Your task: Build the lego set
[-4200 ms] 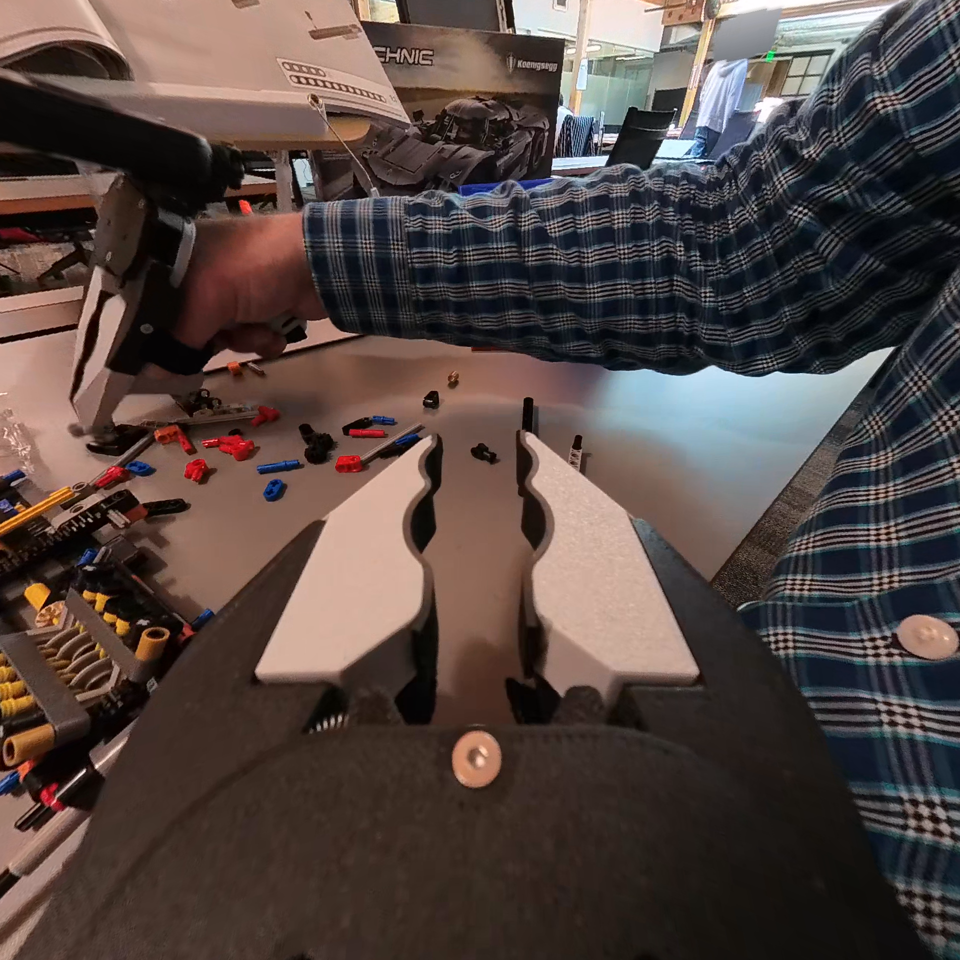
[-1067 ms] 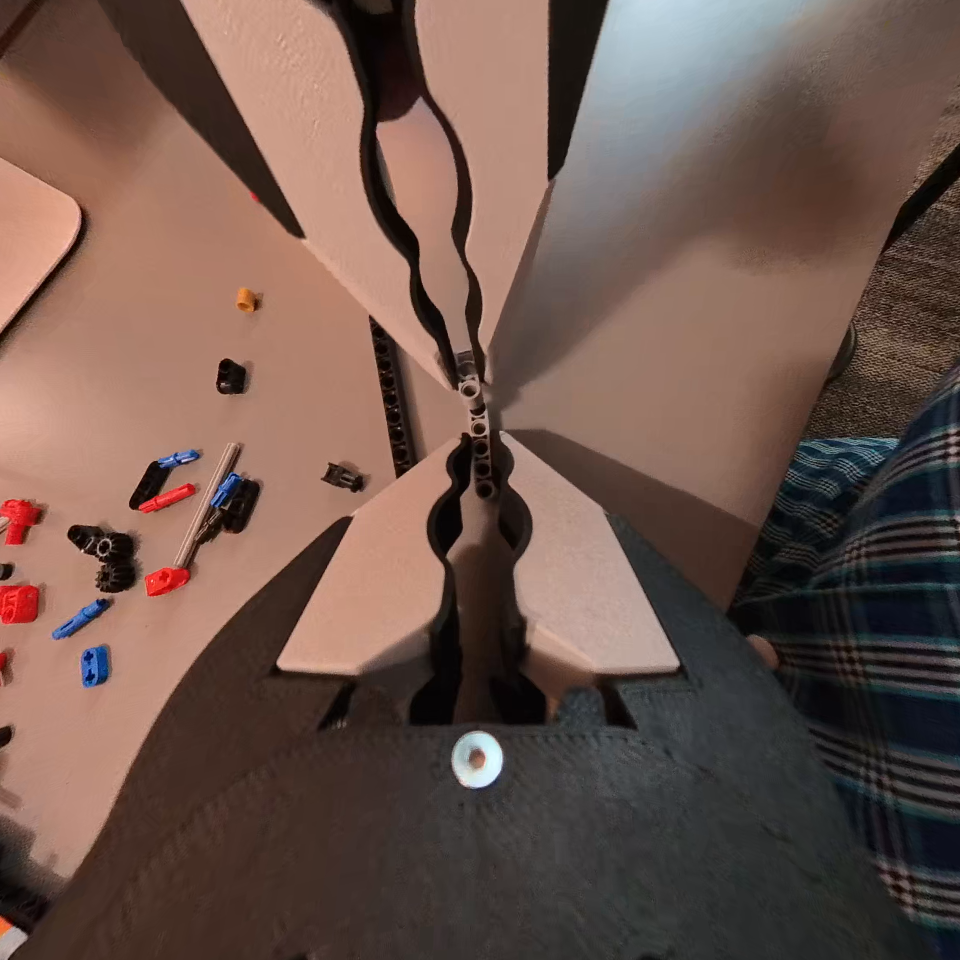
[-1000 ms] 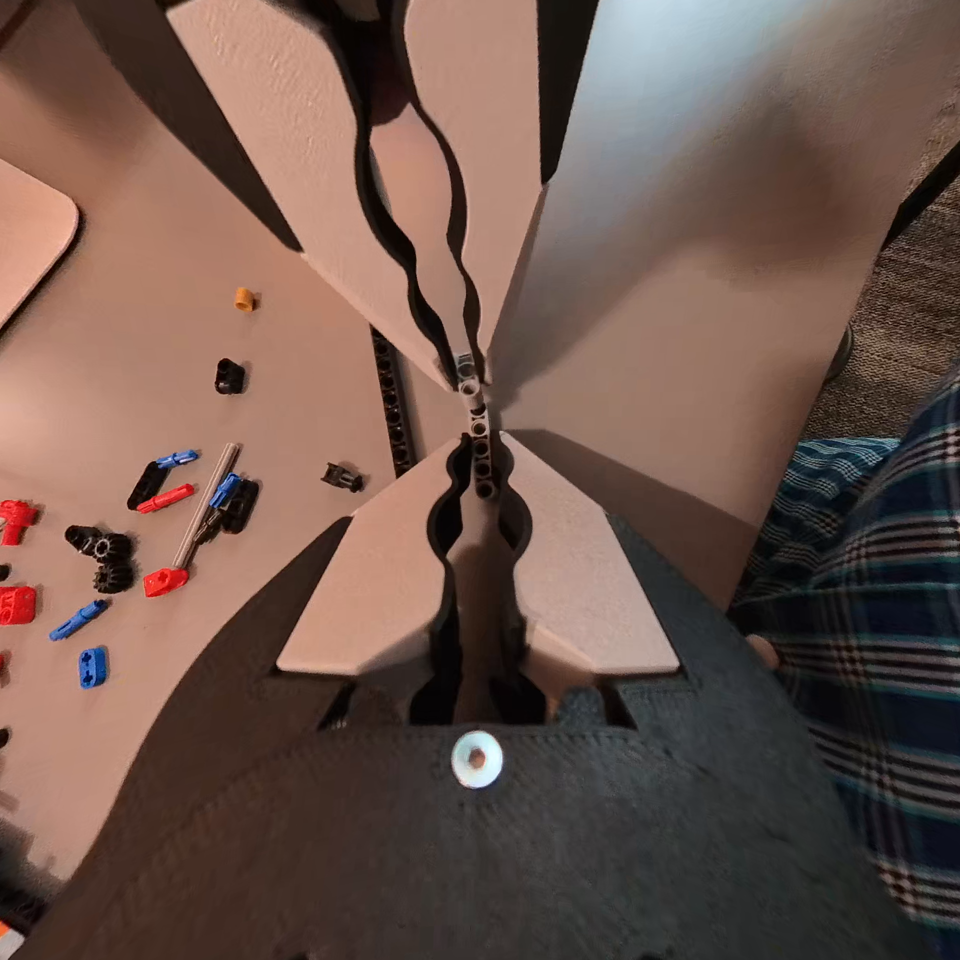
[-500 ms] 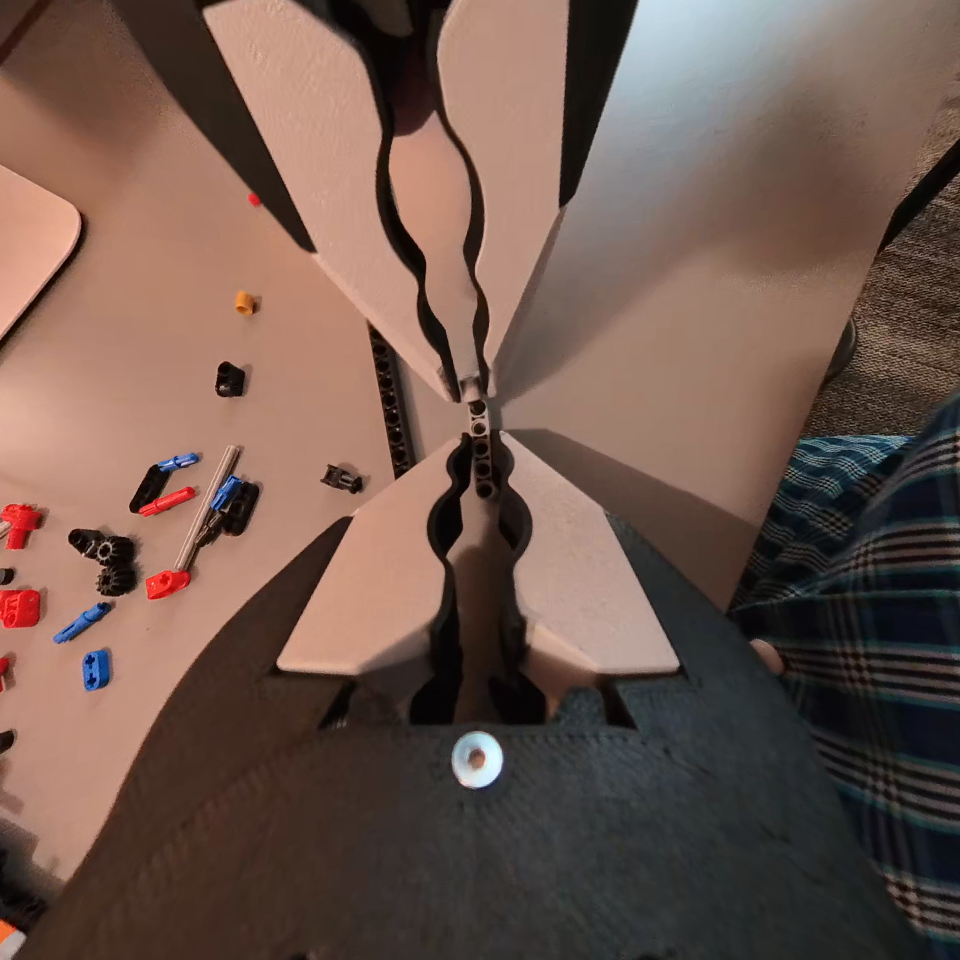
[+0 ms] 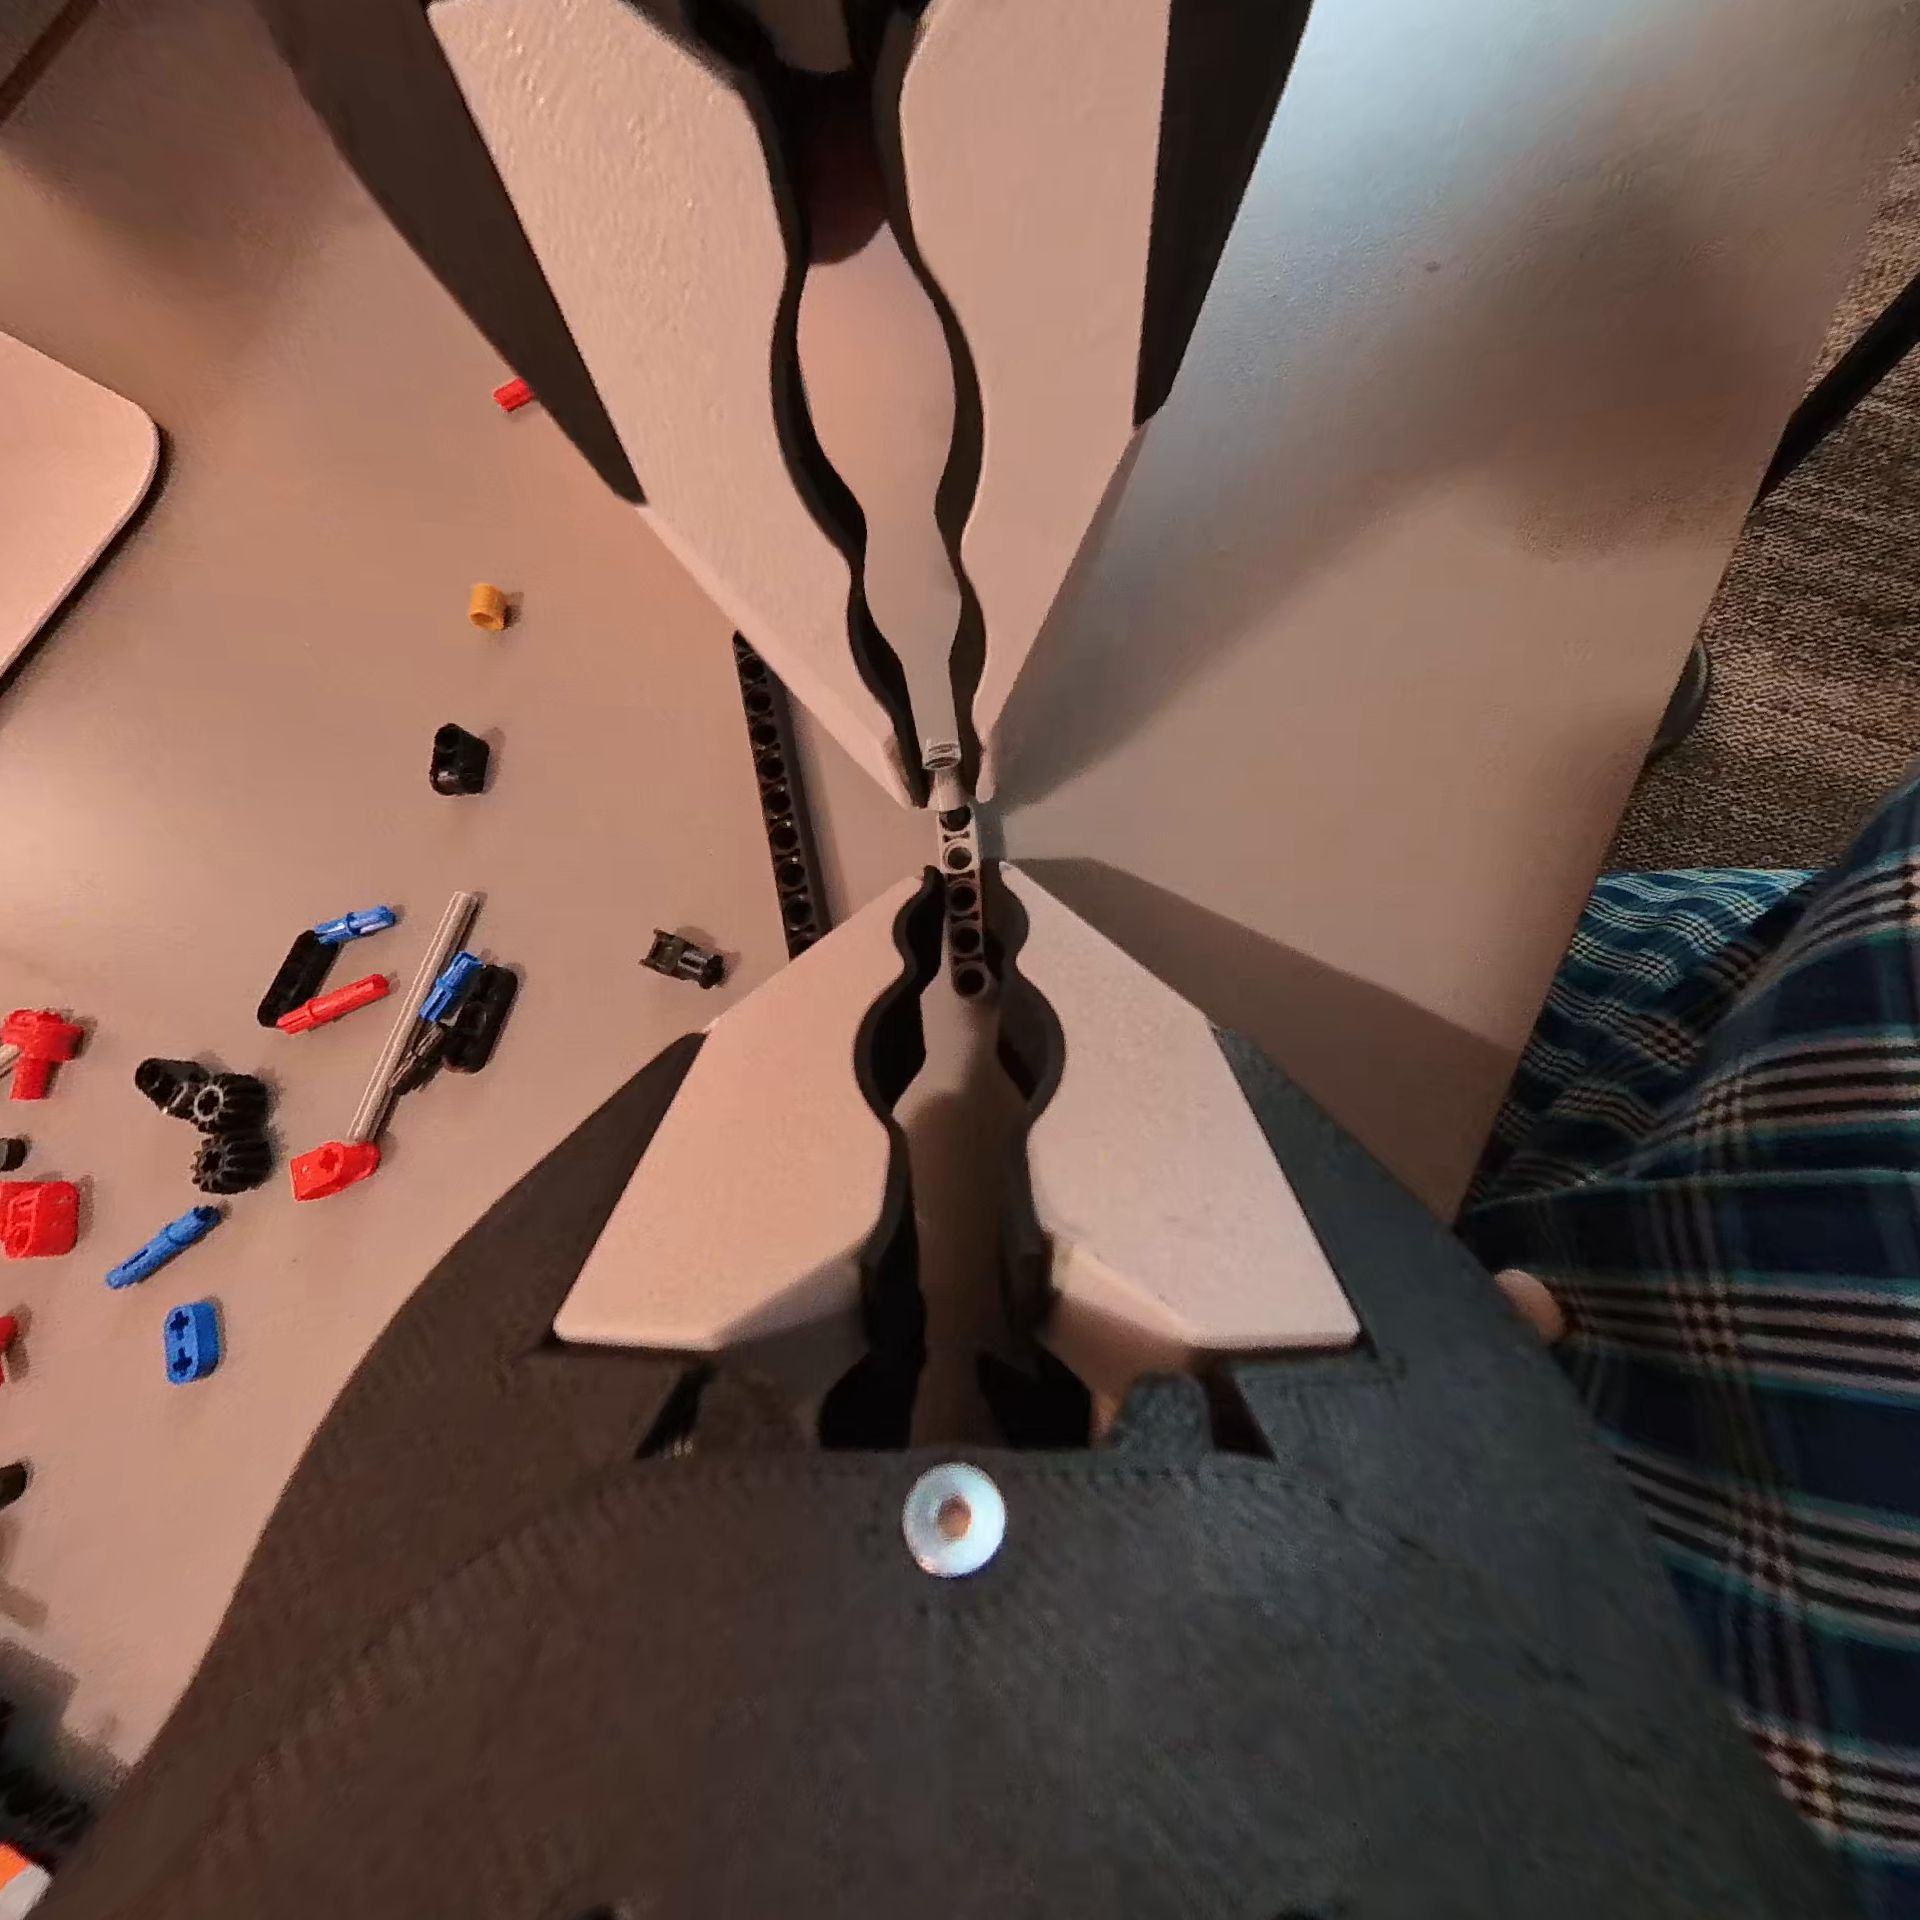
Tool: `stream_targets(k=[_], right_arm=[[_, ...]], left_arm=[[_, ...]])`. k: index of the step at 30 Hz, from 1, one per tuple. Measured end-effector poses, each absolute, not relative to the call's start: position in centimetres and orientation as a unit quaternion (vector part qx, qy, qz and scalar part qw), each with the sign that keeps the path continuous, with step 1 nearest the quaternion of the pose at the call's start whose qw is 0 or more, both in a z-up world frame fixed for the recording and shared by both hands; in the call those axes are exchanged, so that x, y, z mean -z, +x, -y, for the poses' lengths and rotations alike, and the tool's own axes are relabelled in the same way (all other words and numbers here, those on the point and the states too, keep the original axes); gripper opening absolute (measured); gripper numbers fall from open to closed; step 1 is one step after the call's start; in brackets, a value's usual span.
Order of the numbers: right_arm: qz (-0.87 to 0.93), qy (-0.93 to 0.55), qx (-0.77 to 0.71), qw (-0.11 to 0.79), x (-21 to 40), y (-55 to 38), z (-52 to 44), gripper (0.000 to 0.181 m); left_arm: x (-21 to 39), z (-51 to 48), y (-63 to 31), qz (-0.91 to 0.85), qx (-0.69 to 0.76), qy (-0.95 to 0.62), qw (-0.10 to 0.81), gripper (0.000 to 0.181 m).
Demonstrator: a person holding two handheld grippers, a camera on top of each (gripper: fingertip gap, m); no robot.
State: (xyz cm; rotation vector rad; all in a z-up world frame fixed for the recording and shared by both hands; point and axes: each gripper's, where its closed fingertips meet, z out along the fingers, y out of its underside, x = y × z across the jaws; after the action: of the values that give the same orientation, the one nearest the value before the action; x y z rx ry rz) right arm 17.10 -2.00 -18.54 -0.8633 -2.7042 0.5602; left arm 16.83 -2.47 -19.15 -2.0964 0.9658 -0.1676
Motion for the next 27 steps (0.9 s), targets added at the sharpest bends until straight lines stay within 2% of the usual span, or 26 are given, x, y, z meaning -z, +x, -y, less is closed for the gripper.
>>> stream_targets(k=[9, 27], right_arm=[[0.939, -0.305, -0.146, 0.064, 18.59, 17.08, 2.0, 0.004], [0.92, -0.315, -0.201, 0.121, 18.57, 16.61, 2.45, 0.004]], left_arm=[[19.16, 2.45, 16.8, -0.382, 0.065, -0.83, 0.402, 0.005], [19.22, 2.38, 16.79, -0.386, 0.058, -0.827, 0.405, 0.005]])
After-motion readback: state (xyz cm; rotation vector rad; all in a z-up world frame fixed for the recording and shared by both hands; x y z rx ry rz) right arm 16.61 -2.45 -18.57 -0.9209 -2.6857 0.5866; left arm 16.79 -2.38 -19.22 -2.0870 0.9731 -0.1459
